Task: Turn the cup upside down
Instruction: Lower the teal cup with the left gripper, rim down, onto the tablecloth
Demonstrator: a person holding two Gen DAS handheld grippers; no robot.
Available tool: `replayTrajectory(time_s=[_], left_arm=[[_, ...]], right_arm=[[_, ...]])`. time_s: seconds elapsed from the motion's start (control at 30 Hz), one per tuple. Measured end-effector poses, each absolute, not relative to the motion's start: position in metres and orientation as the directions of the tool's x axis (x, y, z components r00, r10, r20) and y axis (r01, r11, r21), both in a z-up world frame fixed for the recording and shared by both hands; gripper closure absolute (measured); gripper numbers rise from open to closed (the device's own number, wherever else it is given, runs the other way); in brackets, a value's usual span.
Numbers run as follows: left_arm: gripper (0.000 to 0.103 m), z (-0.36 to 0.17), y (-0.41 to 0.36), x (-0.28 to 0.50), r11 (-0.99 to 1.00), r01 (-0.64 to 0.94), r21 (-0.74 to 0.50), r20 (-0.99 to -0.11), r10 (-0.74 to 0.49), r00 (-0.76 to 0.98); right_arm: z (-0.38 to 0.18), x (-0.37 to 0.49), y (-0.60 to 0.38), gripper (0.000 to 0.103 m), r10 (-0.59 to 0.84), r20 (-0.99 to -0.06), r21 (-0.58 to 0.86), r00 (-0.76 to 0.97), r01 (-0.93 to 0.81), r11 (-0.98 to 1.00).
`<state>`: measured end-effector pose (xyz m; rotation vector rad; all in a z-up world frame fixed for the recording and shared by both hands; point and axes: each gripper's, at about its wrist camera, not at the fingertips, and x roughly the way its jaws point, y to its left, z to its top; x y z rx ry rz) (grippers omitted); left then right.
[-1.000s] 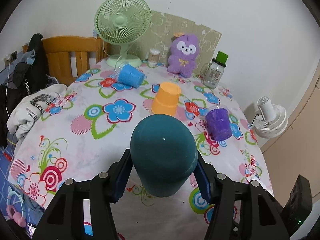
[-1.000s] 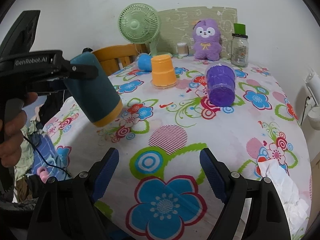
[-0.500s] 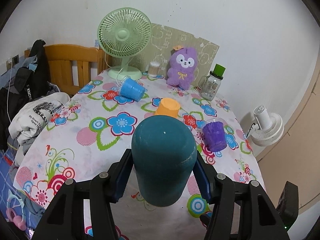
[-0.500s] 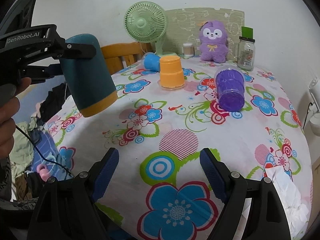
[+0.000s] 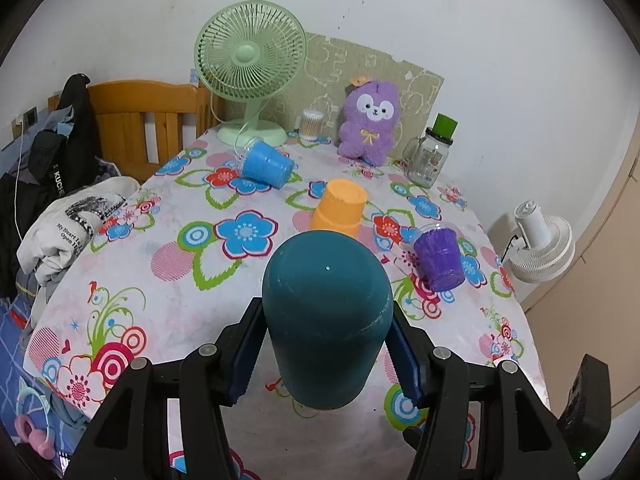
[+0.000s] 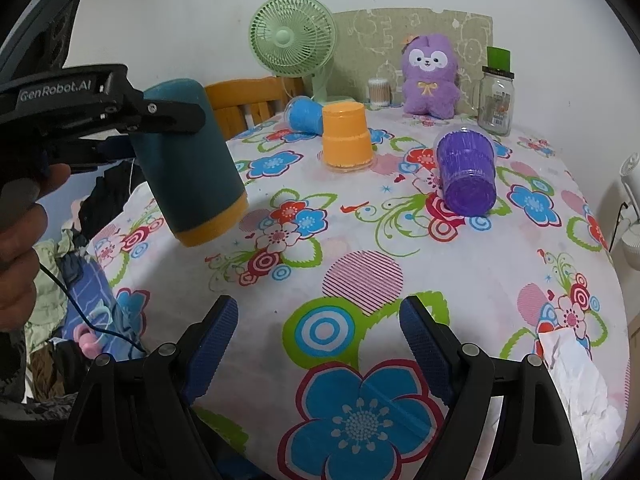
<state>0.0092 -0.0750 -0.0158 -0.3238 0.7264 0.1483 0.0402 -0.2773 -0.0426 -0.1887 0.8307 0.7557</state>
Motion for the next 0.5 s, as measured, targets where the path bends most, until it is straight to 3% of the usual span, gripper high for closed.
replayTrajectory(time_s=[0.5], left_arm=[[0.038,-0.0195,-0.0741,0.0102,0.943,-0.241,-0.23,-0.677,0.023,0.735]], right_arm=[[-0.0456,0.0426,-0.2744,0.018,0.524,-0.736,0.127,0.428,-0.674,0.728]])
